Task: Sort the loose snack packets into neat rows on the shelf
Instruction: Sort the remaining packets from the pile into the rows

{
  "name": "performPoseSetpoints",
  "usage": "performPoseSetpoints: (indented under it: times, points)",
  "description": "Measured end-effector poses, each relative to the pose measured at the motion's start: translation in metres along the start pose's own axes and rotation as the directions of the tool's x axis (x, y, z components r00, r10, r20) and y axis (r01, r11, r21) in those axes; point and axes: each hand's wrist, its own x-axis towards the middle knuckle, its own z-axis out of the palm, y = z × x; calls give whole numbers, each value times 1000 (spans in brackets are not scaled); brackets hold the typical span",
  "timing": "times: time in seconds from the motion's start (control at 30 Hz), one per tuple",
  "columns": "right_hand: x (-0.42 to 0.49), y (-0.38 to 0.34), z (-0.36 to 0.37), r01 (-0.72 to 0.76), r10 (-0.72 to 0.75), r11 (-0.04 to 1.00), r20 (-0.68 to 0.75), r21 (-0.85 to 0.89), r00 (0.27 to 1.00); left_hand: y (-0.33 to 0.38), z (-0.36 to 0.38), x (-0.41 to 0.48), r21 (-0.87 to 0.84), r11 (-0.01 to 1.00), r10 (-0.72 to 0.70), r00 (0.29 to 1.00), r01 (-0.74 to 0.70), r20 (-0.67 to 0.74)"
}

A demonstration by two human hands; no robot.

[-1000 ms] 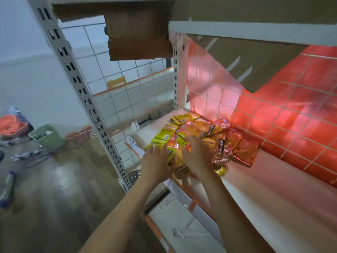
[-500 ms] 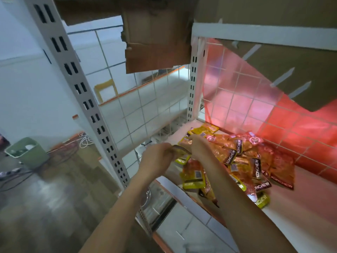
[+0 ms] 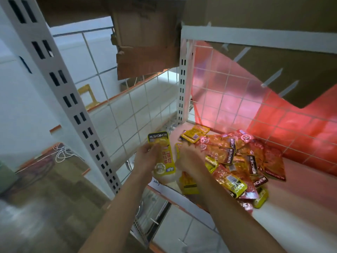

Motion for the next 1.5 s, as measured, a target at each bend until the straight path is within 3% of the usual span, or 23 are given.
performPoseSetpoints:
  times: [0.1, 0.2, 0.33, 0.43, 0.6, 0.77, 0.87, 1.1, 1.3, 1.4, 1.5]
  points:
    - [-2, 10, -5, -24, 32, 994, -74, 108, 997, -1, 2, 1, -47, 998, -28, 999, 30, 37]
    - [-1, 34, -18, -115, 178, 926, -146, 361, 973, -3, 11, 0, -76, 997, 5, 995, 2, 95]
    - [-20, 70, -34, -97, 287, 711, -161, 696, 944, -8, 33, -3, -44, 998, -33, 977, 43, 209]
    - [-44, 93, -42, -72, 370, 543, -161, 837, 915, -11, 58, -12, -42, 994, -81, 939, 101, 334]
    - [-80, 141, -47, -110, 541, 431, -159, 896, 826, -20, 102, -38, -31, 978, -164, 850, 206, 501]
    - [-130, 199, -59, -160, 685, 368, -150, 916, 713, -29, 154, -89, 52, 990, -131, 687, 135, 715]
    - [-165, 232, -67, -141, 729, 350, -175, 926, 662, -38, 183, -124, 98, 993, -120, 644, 71, 756]
    - [-274, 317, -93, -139, 831, 350, -239, 926, 503, -65, 251, -217, 164, 986, -115, 672, -10, 732]
    - [-357, 374, -114, -123, 830, 365, -263, 923, 491, -90, 285, -296, 80, 976, -196, 653, 203, 732]
    - [-387, 398, -115, -75, 827, 314, -233, 946, 512, -106, 304, -321, 16, 938, -254, 655, 346, 712]
    - [-405, 420, -112, -72, 826, 292, -214, 954, 522, -119, 321, -339, -17, 931, -247, 665, 364, 705]
